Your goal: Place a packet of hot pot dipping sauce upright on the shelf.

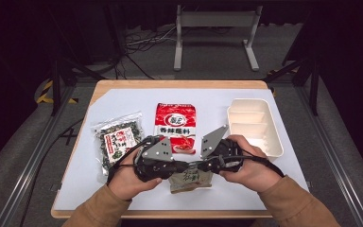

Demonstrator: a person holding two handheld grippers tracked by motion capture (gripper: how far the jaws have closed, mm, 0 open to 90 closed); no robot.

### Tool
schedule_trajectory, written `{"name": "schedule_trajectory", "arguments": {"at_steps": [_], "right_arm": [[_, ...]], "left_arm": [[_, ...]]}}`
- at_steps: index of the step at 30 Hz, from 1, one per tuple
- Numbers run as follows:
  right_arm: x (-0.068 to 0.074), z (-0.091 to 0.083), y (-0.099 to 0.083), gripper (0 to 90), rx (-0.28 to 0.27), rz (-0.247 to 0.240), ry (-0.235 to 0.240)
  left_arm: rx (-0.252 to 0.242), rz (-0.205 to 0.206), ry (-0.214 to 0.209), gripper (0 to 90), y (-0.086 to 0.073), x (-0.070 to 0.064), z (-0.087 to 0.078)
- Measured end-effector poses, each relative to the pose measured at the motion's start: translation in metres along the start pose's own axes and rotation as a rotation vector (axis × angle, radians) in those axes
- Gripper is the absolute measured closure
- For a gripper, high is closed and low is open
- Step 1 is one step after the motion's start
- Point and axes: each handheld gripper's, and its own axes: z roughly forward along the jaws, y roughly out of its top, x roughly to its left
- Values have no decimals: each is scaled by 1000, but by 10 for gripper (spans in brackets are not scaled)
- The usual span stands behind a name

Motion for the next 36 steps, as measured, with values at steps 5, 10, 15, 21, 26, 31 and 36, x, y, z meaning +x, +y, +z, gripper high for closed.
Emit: {"name": "schedule_trajectory", "arguments": {"at_steps": [5, 10, 15, 21, 26, 31, 36], "right_arm": [[-4, -7, -4, 900, 10, 20, -8], [-13, -22, -9, 900, -15, 30, -39], [-24, -42, -14, 900, -39, 40, -81], [-38, -57, -16, 900, -52, 43, -119], [-47, -60, -18, 900, -50, 43, -143], [-59, -65, -21, 900, -58, 47, -175], [-68, -72, -22, 900, -68, 57, -205]], "left_arm": [[-53, -30, -6, 635, -3, 4, -9], [-64, -58, 25, 543, -12, 11, -14], [-79, -91, 42, 517, -20, 18, -19], [-80, -112, 50, 511, -24, 24, -19], [-79, -121, 64, 510, -26, 26, -19], [-77, -135, 77, 510, -30, 29, -21], [-78, -143, 86, 512, -33, 31, -21]]}}
